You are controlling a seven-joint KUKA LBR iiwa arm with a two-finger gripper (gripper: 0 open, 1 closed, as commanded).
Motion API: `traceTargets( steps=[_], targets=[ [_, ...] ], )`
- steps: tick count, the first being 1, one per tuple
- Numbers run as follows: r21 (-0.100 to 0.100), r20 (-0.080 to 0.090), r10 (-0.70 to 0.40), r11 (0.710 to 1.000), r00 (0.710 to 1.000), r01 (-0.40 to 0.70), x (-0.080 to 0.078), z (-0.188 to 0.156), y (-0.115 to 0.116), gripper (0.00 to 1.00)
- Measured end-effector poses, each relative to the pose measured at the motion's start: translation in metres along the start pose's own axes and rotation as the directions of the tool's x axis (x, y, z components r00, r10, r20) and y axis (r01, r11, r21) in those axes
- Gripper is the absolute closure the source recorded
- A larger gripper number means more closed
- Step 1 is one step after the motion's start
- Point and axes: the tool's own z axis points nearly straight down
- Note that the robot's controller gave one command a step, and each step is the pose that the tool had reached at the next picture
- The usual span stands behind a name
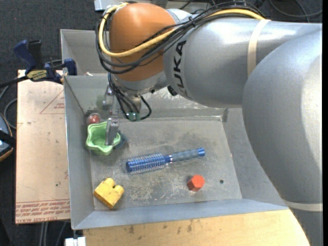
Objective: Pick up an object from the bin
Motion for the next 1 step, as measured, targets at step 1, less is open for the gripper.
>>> traceTargets(
  steps=[1],
  targets=[
    [0.000, 0.002, -0.290, 0.957, 0.957, 0.290, -0.0021, 0.1427, -0.0055, 0.00]
  ],
)
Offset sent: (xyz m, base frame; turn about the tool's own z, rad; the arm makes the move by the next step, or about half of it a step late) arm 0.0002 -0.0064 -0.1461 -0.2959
